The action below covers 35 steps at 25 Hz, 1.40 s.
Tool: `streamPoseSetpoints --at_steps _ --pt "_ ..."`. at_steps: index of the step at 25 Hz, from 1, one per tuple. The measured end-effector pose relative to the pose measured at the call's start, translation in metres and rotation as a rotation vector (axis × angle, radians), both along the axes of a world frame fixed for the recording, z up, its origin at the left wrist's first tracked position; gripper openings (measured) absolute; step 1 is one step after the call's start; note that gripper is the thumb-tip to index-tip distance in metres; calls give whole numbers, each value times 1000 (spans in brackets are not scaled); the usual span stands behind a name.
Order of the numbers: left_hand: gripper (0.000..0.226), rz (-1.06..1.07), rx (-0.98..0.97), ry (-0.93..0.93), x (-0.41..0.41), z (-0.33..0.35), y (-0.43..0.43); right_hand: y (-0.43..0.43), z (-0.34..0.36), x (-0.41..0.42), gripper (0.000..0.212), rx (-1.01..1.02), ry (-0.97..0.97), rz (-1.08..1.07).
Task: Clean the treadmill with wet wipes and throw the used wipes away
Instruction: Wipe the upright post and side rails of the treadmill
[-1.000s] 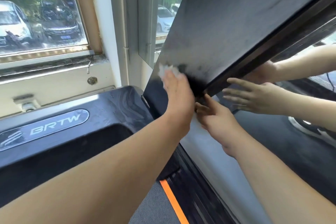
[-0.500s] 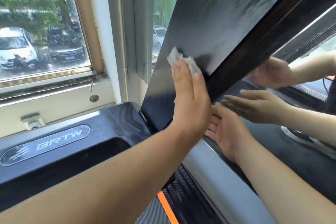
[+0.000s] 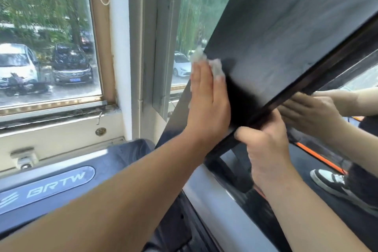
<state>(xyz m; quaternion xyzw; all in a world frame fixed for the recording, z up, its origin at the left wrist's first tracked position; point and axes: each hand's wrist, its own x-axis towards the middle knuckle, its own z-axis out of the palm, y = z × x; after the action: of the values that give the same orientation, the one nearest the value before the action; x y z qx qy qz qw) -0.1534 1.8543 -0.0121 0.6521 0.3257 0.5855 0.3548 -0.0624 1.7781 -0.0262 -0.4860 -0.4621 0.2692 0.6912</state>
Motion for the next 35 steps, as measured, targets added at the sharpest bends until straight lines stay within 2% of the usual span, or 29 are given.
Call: streamPoseSetpoints --at_steps 2,5,6,10,12,13,16,18,20,21,22,24,26,28,32,35 --pt "58 6 165 -47 5 42 12 1 9 -3 44 26 13 46" --pt "47 -41 266 -156 1 58 35 3 6 -1 36 -45 -121 -148" --pt "42 -29 216 -125 -5 48 41 2 7 -1 36 -61 -153 -182" --pt "46 121 -279 250 -35 -5 62 -9 26 2 29 -142 -210 -94" --pt "49 64 -377 235 -40 7 63 -17 46 2 32 -67 -216 -103" --pt "50 44 -370 173 -35 23 60 -17 57 5 34 24 -175 -155" --pt "55 -55 -146 -30 -13 99 44 -20 90 1 34 228 -46 -291" --pt "46 -180 51 -139 -5 154 28 -23 100 1 30 255 -56 -310" --pt "29 -278 170 -133 -8 183 24 -25 98 -2 30 236 -76 -295" --pt "29 -320 172 -92 -12 185 28 -25 97 -1 30 232 -71 -292" --pt "38 -368 114 -32 -15 179 32 -25 96 -1 30 228 -62 -290" --pt "61 -346 -86 90 -22 143 41 -25 97 -1 30 230 -48 -274" --pt "57 -201 -188 149 -33 92 44 -26 96 -2 30 230 -31 -269" --pt "40 -99 -201 182 -37 67 37 -27 94 -3 29 233 -24 -269" --pt "34 -306 74 -29 -24 139 22 -25 92 -5 33 243 -42 -282" --pt "22 -283 184 -105 -12 162 32 -20 78 -7 44 230 -88 -321"
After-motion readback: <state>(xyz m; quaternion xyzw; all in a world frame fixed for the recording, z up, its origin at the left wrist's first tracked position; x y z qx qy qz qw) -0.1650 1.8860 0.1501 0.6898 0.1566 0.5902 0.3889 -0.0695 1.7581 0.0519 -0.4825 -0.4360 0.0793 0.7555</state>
